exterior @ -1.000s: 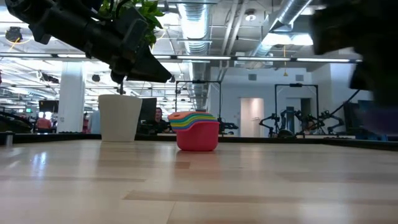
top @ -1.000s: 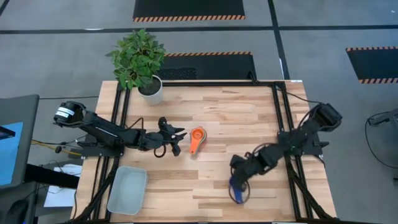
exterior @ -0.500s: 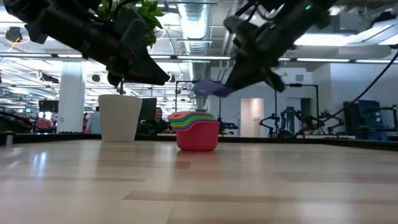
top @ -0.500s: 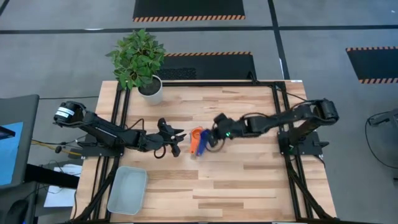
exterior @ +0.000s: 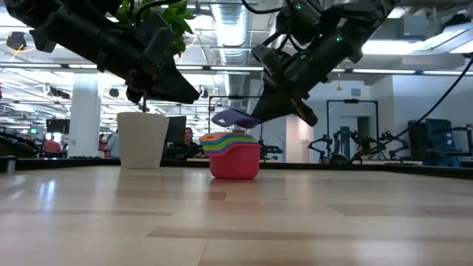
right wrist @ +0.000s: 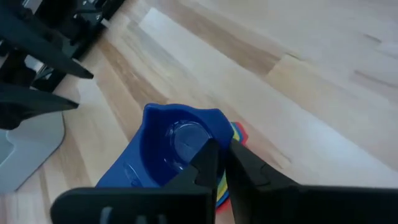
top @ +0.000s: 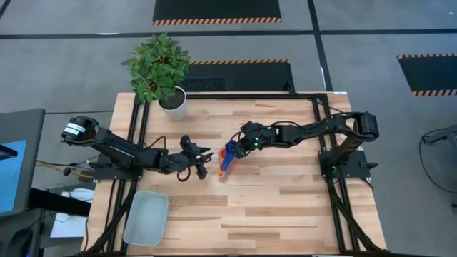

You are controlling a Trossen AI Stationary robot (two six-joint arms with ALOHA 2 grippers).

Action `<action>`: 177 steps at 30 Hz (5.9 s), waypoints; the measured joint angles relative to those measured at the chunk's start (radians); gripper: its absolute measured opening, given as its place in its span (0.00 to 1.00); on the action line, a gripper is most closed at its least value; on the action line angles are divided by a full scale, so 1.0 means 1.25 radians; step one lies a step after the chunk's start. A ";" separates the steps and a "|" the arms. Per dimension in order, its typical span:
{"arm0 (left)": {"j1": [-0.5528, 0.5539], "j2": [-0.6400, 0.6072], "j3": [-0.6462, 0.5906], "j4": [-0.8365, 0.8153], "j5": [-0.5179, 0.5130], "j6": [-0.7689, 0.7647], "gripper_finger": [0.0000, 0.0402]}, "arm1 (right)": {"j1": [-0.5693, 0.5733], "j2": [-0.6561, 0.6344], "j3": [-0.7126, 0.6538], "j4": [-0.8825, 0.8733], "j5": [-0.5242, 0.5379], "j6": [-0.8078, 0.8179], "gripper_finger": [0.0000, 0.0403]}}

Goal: Nest measuring cups in basket
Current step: Stack the dark blue measuring cup on the orange measuring cup, then put the stacked measuring cups into the gray bin

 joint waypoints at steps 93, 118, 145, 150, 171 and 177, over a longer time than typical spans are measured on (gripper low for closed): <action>0.036 -0.113 -0.401 0.899 0.084 0.369 0.01 | 0.365 -1.225 -0.675 0.092 0.123 -0.613 0.39; 0.040 -0.063 -0.035 0.177 0.124 0.089 0.18 | 0.334 -1.253 -0.673 0.113 0.236 -0.466 0.44; 0.279 0.211 0.153 -0.030 0.462 -0.323 0.86 | 0.264 -1.226 -0.674 0.009 0.206 -0.168 0.58; 0.298 0.211 0.166 -0.092 0.513 -0.292 0.86 | 0.264 -1.226 -0.674 0.004 0.204 -0.161 0.58; 0.308 0.210 0.168 -0.088 0.563 -0.166 0.86 | 0.257 -1.227 -0.674 0.075 0.186 -0.302 0.58; 0.338 0.210 0.168 -0.079 0.585 -0.165 0.86 | 0.257 -1.227 -0.673 0.062 0.148 -0.316 0.58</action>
